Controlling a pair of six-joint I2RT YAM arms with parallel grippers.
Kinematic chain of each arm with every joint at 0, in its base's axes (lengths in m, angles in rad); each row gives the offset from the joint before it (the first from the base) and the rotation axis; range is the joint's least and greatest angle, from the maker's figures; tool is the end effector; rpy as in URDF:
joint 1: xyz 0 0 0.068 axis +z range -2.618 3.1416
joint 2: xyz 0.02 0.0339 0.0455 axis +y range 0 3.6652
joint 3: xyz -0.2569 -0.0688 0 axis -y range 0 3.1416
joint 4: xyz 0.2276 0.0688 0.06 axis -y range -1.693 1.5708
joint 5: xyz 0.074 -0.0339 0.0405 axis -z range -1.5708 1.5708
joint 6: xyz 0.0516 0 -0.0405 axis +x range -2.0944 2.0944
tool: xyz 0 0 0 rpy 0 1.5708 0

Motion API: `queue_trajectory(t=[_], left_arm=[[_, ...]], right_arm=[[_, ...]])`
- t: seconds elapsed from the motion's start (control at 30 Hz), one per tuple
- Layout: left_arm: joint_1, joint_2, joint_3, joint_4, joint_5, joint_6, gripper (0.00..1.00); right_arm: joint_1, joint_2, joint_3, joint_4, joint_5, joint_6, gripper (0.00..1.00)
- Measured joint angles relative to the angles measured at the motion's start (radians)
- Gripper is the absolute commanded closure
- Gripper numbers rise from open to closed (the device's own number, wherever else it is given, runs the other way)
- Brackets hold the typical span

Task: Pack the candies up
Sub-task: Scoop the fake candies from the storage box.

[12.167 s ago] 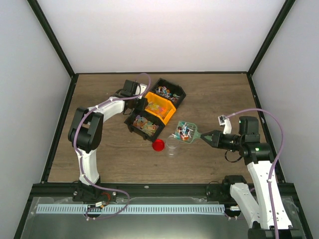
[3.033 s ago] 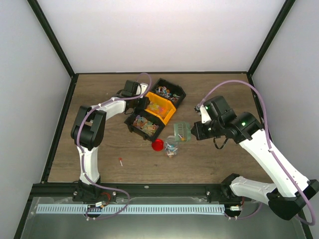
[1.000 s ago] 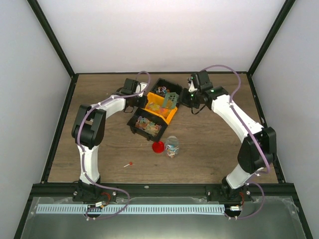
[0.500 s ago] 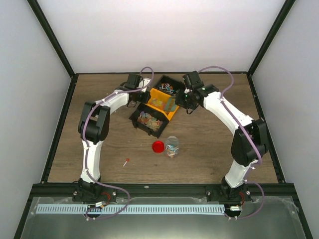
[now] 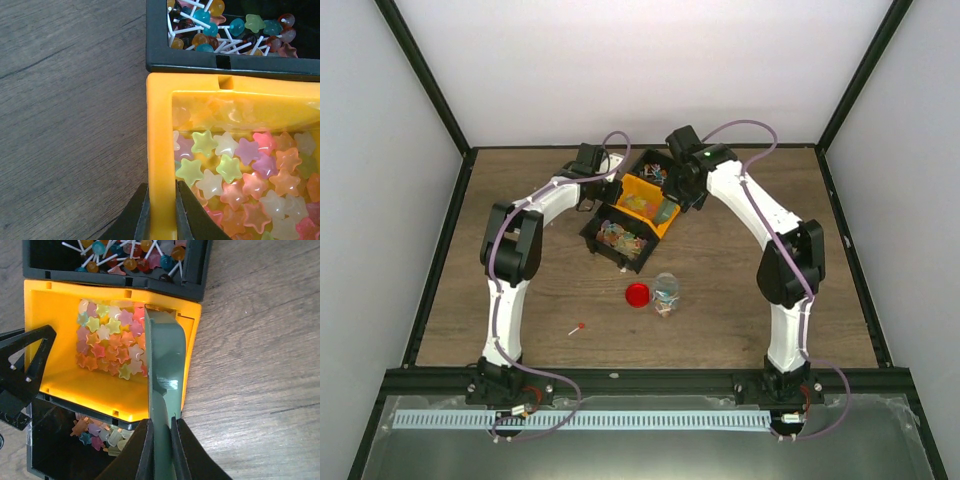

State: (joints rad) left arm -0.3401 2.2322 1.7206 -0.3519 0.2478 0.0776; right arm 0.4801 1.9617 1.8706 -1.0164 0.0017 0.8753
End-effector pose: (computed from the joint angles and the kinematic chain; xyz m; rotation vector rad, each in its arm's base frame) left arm 0.4541 -0.1741 0.1628 0.6157 2.3639 -0.4192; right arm 0.3603 0.1875 0.2777 0.5407 2.6976 0.4051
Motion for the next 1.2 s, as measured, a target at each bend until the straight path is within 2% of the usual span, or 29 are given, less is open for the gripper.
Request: queue_trajectory(t=[0.33,0.73,1.2], left_arm=[[0.000,0.001,0.002,-0.002,0.000,0.001,0.96],[0.000,0.001,0.002,-0.003,0.000,0.001,0.96],[0.000,0.002,0.005,-0.010,0.007,0.002,0.96]], right_arm=[[0.022,0.108,0.151,-0.121,0.046,0.051,0.99],[0.025,0.174,0.172,-0.079,0.014,0.020,0.99],[-0.040,0.088,-0.187,0.379,-0.242,-0.042,0.99]])
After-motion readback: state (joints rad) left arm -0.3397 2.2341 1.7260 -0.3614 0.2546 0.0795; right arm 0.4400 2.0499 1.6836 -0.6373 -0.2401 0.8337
